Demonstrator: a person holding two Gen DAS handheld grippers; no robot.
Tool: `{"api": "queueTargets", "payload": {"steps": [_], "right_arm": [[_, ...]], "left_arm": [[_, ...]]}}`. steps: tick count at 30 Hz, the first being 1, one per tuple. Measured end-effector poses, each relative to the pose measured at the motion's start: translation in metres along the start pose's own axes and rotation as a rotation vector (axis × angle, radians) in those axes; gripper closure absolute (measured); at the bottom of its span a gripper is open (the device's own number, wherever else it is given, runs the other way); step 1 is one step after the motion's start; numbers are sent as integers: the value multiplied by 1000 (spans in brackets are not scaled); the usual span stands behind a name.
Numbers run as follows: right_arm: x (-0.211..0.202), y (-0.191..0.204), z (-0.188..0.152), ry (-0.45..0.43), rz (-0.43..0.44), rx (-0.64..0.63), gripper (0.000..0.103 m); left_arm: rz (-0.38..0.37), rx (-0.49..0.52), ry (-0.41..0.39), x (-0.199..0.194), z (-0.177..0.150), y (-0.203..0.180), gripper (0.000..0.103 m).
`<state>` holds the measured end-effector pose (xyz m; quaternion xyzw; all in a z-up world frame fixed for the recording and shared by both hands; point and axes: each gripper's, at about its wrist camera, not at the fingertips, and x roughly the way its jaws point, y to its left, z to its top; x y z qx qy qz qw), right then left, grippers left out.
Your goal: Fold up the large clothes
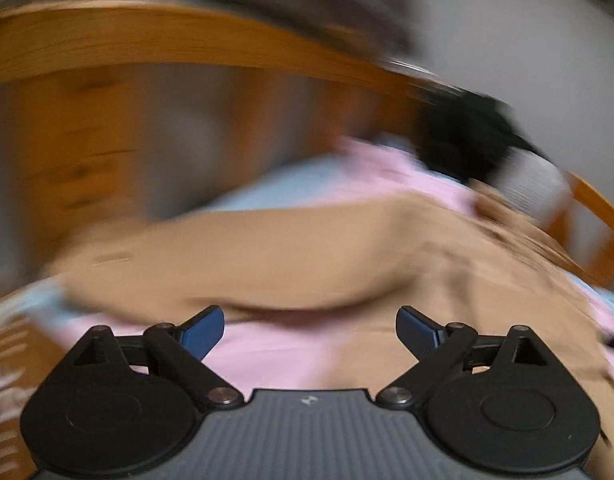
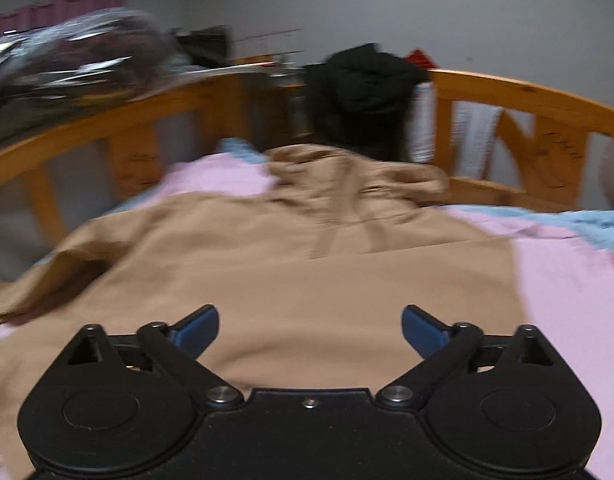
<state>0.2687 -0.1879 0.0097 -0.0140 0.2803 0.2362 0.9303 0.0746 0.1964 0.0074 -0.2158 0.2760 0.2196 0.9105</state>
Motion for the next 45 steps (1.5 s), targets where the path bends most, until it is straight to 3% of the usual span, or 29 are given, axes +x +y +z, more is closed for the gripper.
{"api": "queueTargets", "payload": {"steps": [3,7,12,14,16,19,21,23,27,29,32,35,38,42,43,45], "right_arm": [[0,39,-11,7,63,-3,1],[5,82,-21,12,117,-25,1],[15,111,-30,38,163,-38,1],[18,117,-31,45,168,-48,1],[18,119,-32,50,172,-46,1],[14,118,-29,41,181,-55,1],[10,118,-26,26,176,-59,1],[6,114,-21,17,175,-51,1],[-3,100,-2,-2,209,19,1],[-4,88,13,1,280,127,1],[3,67,37,55,437,333,1],[19,52,48,140,562,532,1],[35,51,51,201,608,619,1],[58,63,46,288,587,665,2],[64,67,43,314,564,674,11],[74,74,42,370,489,662,41]], "left_arm": [[157,-168,-22,-6,5,55,7],[190,-304,-33,5,18,98,16],[228,-310,-1,29,32,98,42],[267,-286,-8,31,29,94,65],[308,-261,-25,30,30,88,79],[291,-206,-91,16,27,73,87],[249,-139,-170,1,28,54,97],[178,-49,-252,-15,28,32,99],[-95,181,-390,-41,34,-26,99],[-213,281,-415,-47,35,-53,100],[-366,409,-395,-44,30,-89,100],[-461,482,-333,-33,17,-115,100],[-515,529,-269,-21,0,-132,101],[-557,571,-213,-16,-20,-137,101],[-562,579,-203,-13,-23,-138,101],[-569,590,-190,-6,-23,-139,100]]}}
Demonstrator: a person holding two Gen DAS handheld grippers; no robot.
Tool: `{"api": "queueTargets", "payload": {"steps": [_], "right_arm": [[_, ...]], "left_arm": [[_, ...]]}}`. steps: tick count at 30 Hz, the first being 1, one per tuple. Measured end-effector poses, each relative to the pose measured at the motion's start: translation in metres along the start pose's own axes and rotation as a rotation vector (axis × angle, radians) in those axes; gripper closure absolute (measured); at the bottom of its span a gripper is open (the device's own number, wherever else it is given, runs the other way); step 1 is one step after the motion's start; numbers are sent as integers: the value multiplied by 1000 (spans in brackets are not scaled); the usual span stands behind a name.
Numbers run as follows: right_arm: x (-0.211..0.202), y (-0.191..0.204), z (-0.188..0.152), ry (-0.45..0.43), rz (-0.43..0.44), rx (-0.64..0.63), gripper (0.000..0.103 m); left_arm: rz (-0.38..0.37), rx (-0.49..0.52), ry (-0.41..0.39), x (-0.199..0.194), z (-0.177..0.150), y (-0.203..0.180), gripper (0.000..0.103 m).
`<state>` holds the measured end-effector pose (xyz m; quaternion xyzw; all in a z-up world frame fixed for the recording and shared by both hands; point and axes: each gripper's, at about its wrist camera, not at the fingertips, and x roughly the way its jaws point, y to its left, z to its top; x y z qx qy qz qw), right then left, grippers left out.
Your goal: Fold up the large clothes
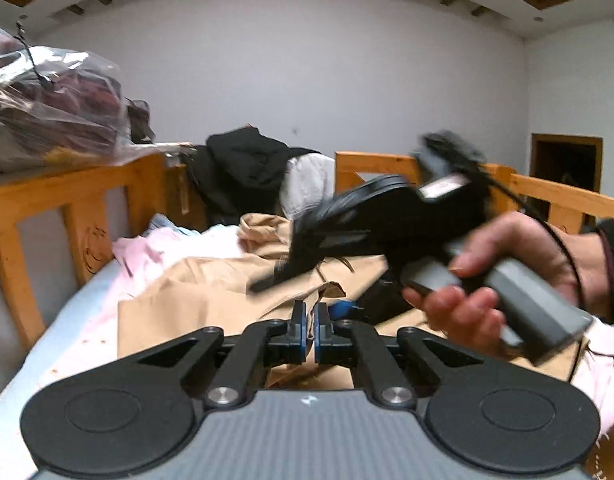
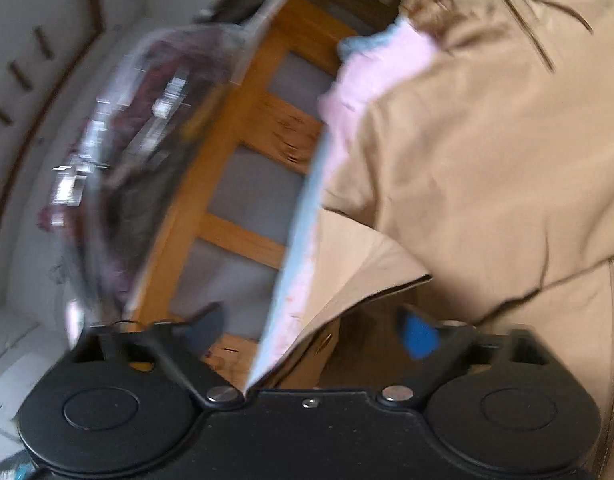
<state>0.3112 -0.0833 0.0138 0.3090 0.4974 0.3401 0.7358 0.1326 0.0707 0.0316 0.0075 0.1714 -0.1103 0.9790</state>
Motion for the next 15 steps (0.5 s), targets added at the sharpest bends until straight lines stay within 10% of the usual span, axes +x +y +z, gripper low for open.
{"api": "queueTargets", "payload": {"steps": [2,7,15], "right_arm": [[9,7,1,25,-71,-38,92],[-7,60,26,-38,-80,-250,101],[-85,200,108,-235,17,-519,101]], "left_arm": [[-9,-13,10,-2,-4,3,98],[-4,-101,-19,-15,-2,9,64],[178,-92,74,-1,-5,22,58]]}}
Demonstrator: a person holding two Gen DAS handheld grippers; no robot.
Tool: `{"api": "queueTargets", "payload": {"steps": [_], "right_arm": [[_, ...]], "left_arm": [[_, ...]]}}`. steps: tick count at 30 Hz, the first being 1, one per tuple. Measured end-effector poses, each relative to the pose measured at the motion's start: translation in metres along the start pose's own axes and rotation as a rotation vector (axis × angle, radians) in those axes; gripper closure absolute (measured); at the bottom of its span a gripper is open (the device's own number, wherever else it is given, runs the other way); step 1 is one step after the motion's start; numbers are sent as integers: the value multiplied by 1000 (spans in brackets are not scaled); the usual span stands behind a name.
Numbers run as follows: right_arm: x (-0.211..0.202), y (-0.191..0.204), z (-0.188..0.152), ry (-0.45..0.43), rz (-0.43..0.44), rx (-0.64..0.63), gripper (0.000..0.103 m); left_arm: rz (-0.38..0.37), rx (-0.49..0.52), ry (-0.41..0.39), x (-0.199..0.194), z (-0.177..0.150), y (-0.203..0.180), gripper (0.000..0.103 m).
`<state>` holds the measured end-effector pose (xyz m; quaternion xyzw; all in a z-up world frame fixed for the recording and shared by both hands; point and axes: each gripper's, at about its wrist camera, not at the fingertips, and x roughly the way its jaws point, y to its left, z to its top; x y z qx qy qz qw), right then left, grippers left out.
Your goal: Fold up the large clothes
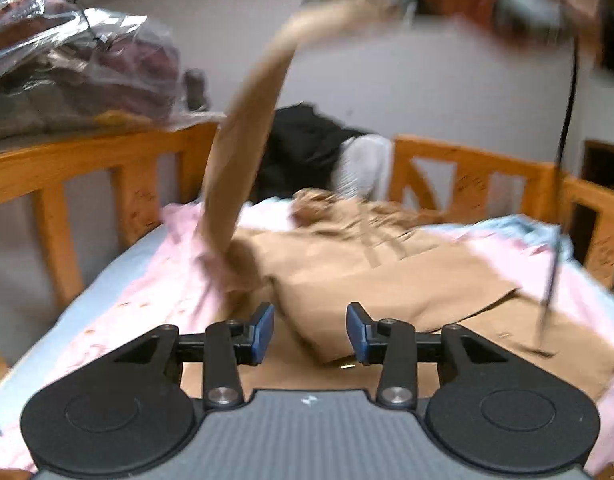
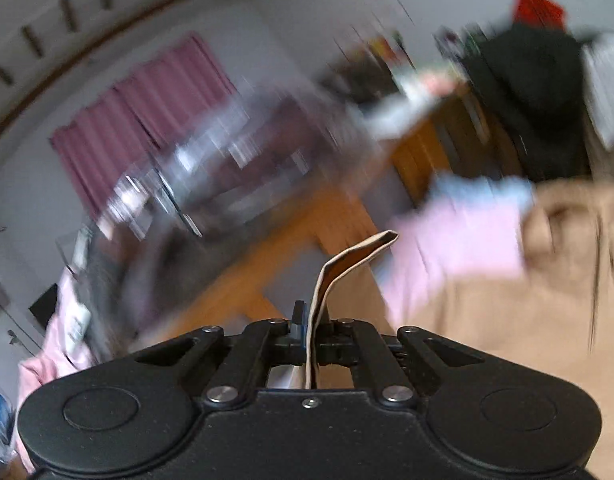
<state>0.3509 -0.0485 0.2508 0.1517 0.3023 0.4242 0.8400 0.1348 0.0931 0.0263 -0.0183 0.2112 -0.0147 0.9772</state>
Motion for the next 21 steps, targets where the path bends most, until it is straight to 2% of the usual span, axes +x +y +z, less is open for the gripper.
{"api": "queueTargets", "payload": {"steps": [3,6,12,13,16,19,21], "right_arm": [[-26,14,42,-75,-21,-64,101],[-45,15,66,-98,-62,-82,101],[-71,4,80,-113,-132,-95,101],[-72,3,80,-112,-143,-101,101],[-82,-8,76,-108,-165,-129,101],[-98,-26,68,-104,-188,-173,101],[-113,-44,54,-108,-198,-235,101]], "left_arm": [[71,46,21,30,4,13,58],[81,90,63,67,14,22,58],[175,166,109,141,39,23,58],[171,171,114,151,43,23,60],[167,196,124,173,49,24,99],[245,185,106,176,53,24,102],[257,181,108,175,51,28,102]]}}
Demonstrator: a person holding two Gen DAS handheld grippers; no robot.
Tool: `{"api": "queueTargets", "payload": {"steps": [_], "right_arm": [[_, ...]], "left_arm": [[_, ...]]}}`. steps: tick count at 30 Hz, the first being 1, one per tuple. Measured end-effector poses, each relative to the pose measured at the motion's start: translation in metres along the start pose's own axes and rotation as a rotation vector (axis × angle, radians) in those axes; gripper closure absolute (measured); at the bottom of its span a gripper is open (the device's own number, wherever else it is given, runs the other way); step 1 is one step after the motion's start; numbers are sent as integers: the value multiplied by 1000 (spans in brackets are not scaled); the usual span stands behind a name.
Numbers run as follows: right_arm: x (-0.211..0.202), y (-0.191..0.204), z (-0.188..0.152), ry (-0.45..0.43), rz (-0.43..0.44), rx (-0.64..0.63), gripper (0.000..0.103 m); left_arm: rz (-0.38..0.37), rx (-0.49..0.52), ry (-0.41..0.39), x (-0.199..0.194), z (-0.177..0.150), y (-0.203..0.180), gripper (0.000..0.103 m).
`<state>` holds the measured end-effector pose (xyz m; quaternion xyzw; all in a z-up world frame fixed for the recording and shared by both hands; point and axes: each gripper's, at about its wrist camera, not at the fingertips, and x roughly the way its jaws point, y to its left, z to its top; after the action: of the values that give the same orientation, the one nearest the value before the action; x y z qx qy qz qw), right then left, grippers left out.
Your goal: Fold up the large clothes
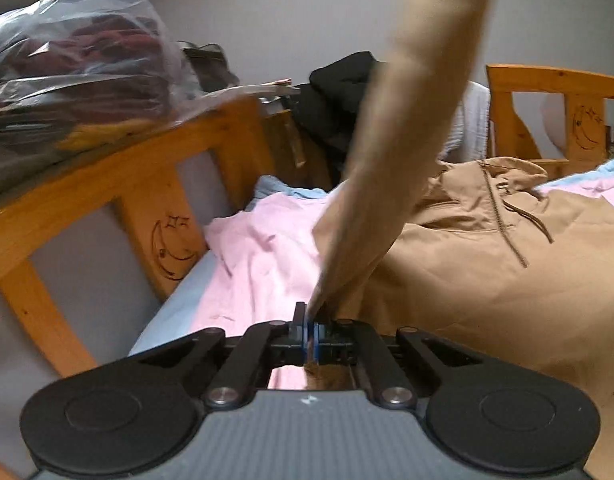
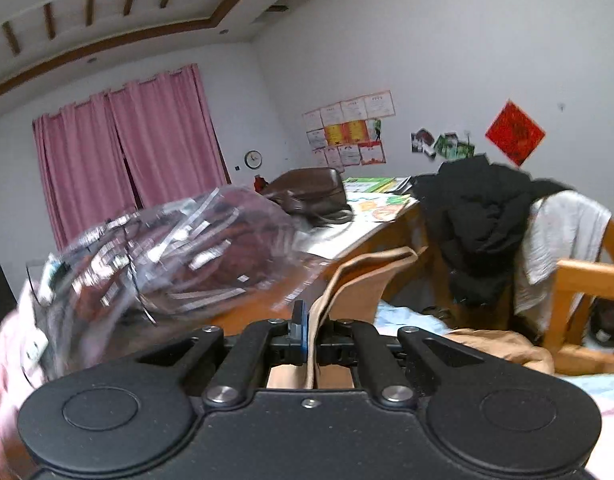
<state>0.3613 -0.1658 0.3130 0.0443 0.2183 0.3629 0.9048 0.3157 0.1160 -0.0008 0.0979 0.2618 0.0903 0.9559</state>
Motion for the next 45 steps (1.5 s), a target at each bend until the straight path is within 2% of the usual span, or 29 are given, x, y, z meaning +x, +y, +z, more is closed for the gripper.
{"api": "queueTargets", "payload": {"steps": [2,4,5,8,11,14,17,21,24,26,28,29,31,33,34,35,37,39,41,43,45], "right_arm": [[-11,-25,-29,15,0,-35,101],[-19,-55,-74,69,-44,-45,100],[-20,-70,-98,110,-78,-22,100],[-22,-118,-175,230,-204,90,100],[-22,-151,-237,293,-306,199,100],[-16,-162,-272,323,-362,232,100],[-11,-154,-276,304,-372,187,100],[-15,-129,-259,209,-386,13,100],[-6,-123,-256,189,-442,-48,99],[6,-127,-264,232,-504,-82,98],[25,-135,-282,315,-584,-141,96],[33,-141,-291,362,-624,-155,87],[46,-151,-308,460,-709,-184,73],[39,-148,-314,439,-745,-184,70],[32,-142,-313,412,-735,-178,64],[28,-134,-312,386,-725,-184,49],[16,-111,-310,308,-665,-226,36],[15,-94,-310,278,-568,-225,32],[25,-81,-316,297,-500,-213,28],[41,-73,-328,328,-482,-214,28],[60,-77,-344,391,-481,-189,28]], "left_arm": [[-18,51,7,0,-6,0,101],[-78,121,18,-3,-18,-1,97],[-116,149,29,-5,-25,-1,88],[-232,208,63,-18,-42,2,71],[-309,198,82,-32,-49,11,59],[-365,87,104,-41,-48,29,56],[-392,-40,89,-43,-34,47,50],[-370,-182,88,-27,-11,54,46],[-290,-207,128,-6,-3,41,43],[-243,-204,184,10,-4,31,43],[-193,-185,261,28,-10,22,43],[-182,-180,284,33,-14,20,43],[-180,-168,284,32,-20,18,43],[-195,-150,265,25,-20,20,41],[-208,-141,251,19,-19,21,37],[-221,-132,231,13,-18,22,33],[-247,-118,186,5,-15,22,28],[-266,-117,173,3,-11,17,26],[-269,-116,191,5,-11,9,25],[-249,-89,229,11,-15,-4,25],[-192,-30,292,22,-23,-16,25]]}}
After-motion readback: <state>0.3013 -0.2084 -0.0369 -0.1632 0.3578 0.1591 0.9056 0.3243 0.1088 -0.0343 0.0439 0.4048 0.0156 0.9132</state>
